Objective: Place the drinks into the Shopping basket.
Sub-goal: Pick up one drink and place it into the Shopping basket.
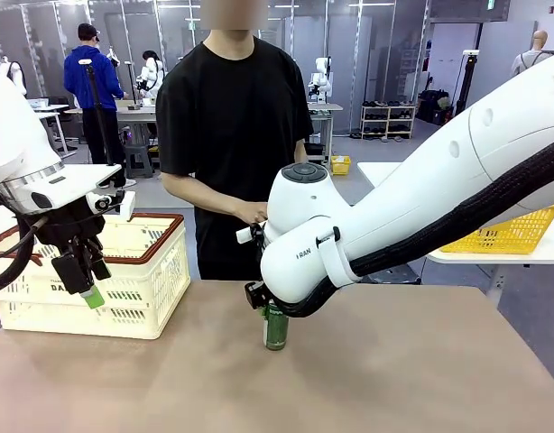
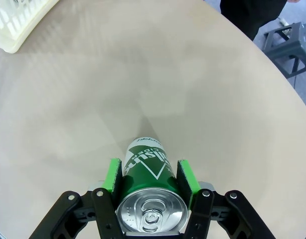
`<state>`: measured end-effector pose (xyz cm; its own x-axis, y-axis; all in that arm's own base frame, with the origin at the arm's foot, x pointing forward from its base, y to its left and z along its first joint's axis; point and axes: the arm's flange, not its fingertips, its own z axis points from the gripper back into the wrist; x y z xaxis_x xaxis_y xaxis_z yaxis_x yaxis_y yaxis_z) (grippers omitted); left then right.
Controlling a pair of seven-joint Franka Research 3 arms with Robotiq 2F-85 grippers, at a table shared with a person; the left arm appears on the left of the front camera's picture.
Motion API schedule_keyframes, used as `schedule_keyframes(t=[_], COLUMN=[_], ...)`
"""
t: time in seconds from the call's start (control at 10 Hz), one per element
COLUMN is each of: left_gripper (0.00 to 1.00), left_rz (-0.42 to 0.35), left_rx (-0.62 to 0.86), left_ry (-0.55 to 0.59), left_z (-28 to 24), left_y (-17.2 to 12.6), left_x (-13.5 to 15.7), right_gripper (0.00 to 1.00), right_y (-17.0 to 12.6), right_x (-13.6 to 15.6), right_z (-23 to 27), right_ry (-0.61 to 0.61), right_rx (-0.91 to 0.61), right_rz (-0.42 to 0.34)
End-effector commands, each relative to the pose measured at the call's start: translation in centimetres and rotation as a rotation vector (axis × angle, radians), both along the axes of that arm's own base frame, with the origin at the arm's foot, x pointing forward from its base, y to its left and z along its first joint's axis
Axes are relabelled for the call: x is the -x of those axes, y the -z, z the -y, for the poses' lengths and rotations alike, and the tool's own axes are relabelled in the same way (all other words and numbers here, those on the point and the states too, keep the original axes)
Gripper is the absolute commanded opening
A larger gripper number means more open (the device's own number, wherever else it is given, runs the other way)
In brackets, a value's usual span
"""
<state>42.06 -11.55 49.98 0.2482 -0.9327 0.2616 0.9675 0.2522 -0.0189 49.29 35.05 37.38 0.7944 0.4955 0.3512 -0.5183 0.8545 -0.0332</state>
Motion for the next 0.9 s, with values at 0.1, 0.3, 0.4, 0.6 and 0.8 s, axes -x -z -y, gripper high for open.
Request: schedule_keyframes(t=[0.1,0.3,0.4,0.6,0.8], left_gripper=[0.99,0.99,0.99,0.99,0.99], left_rz=[0.001,0.001,0.001,0.001,0.001], left_rx=[-0.017,-0.017,-0.017,-0.017,-0.017], left_ry=[-0.004,-0.004,-0.004,-0.004,-0.004], left_z=[0.0,0.0,0.0,0.0,0.0], left_y=[-0.1,-0.1,-0.1,-0.1,-0.1], left_x=[0.1,0.1,0.1,0.1,0.1], right_gripper=[0.03,0.76,0.76,0.79,0.99], right_y=[0.9,0.7,0.5,0.1,-0.4], right_x=[-0.5,-0.4,-0.5,-0.8,-1.0], right_z=[-1.0,-1.1,-1.3,-1.5,-1.6], right_ry=[0.022,0.016,-0.01,-0.041,-0.061], right_rx=[0.027,0.047,0.056,0.073,0.095], right_rz=[-0.013,-0.018,-0.021,-0.015,-0.007])
